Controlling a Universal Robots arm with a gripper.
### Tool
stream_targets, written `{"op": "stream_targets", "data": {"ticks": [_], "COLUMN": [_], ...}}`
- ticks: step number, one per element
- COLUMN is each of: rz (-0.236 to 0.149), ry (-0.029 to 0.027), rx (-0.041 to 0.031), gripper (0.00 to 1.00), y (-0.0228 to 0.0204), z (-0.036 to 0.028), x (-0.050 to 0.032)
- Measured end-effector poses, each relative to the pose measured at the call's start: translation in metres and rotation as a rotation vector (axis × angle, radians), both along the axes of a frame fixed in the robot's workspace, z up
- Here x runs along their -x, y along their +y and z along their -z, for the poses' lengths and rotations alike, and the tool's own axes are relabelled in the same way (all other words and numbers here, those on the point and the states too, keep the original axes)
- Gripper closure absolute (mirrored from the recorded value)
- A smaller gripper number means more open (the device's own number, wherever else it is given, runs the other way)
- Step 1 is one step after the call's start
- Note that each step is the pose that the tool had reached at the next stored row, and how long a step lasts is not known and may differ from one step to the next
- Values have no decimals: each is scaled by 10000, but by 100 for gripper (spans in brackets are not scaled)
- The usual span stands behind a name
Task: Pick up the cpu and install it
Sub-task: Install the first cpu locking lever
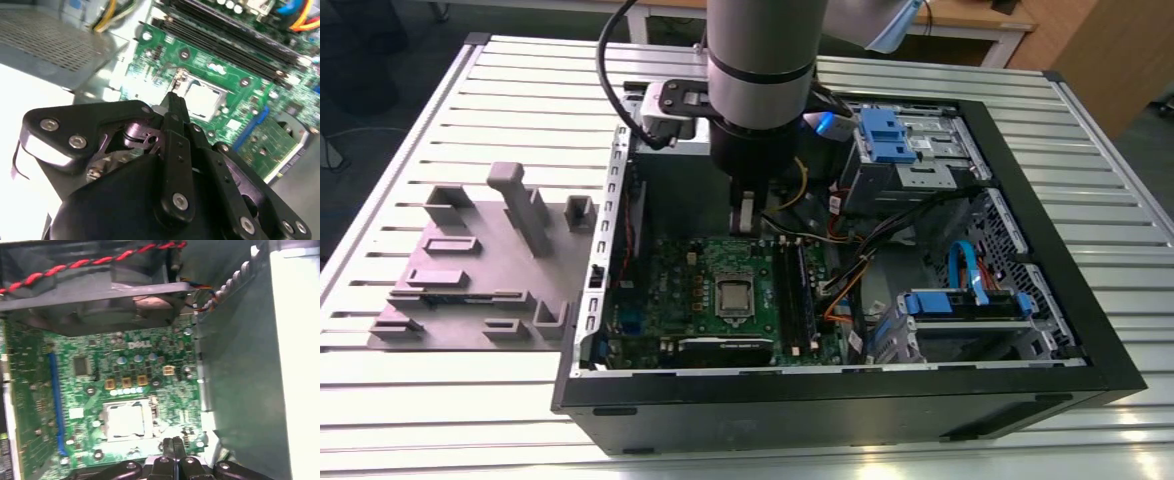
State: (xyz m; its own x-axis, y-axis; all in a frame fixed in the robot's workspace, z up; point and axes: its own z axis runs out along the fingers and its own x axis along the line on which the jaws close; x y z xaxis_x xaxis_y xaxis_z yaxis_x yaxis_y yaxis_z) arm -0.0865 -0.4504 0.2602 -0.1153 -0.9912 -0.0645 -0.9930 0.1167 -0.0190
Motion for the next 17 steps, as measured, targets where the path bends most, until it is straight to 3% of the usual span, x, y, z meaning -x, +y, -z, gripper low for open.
{"op": "stream_targets", "data": {"ticks": [1, 4, 6, 8, 12, 14, 15, 17], "rz": [1, 1, -1, 0, -2, 0, 0, 1], "ry": [-1, 0, -2, 0, 5, -6, -5, -1], "rx": [-65, -96, -436, -534, -650, -991, -1079, -1102], "gripper": [90, 90, 90, 90, 90, 90, 90, 90], "y": [0, 0, 0, -1, -2, 1, 1, 0], "z": [0, 0, 0, -1, 22, 33, 31, 29], "x": [0, 0, 0, 1, 0, 0, 0, -1]}}
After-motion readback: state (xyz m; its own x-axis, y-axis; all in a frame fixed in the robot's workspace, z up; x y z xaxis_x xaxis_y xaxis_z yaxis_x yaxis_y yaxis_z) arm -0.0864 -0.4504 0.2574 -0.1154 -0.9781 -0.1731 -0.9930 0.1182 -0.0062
